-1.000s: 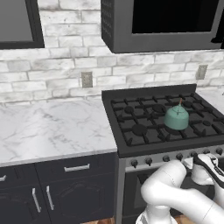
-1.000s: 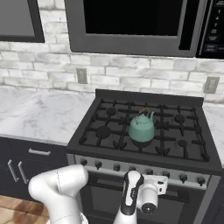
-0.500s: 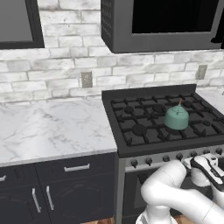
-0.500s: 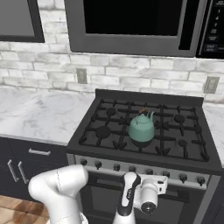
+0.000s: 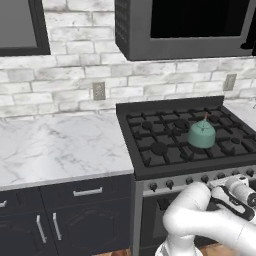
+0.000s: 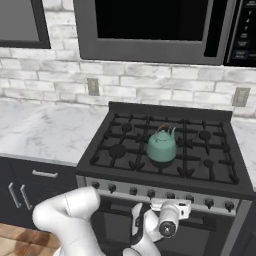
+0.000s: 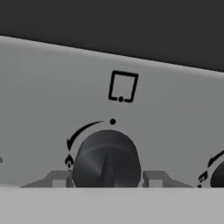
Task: Turn on the front center burner of the stove.
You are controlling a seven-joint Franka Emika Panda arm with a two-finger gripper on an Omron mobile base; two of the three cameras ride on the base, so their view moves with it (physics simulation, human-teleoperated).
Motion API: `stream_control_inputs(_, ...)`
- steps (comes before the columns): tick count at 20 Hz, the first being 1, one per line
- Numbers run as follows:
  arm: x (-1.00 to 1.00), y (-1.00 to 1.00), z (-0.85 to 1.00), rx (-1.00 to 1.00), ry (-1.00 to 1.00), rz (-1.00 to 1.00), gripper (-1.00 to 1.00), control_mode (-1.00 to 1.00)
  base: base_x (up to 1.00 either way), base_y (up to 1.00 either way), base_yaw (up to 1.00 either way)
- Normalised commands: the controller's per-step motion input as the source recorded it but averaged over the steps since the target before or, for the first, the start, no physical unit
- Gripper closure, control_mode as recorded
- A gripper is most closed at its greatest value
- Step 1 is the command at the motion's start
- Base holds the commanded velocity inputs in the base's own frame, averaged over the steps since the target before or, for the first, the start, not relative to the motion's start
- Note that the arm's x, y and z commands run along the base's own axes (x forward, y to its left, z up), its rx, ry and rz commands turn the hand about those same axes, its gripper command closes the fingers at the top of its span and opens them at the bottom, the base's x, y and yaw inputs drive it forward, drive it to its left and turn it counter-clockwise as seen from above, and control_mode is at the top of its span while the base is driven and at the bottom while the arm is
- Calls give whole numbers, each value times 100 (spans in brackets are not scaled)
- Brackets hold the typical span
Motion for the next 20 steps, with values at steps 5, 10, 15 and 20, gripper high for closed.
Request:
stream_control_inputs(5,-5,-36,0,-41,-11,16,100,-100,0,0,0)
stream_control_inputs(10,-16,-40,0,-46,-12,27,100,-100,0,0,0)
stream_control_inputs(15,-28,-40,2,-53,0,25,100,-100,0,0,0)
stream_control_inputs(20,-19,-37,0,-44,0,22,100,-100,0,0,0)
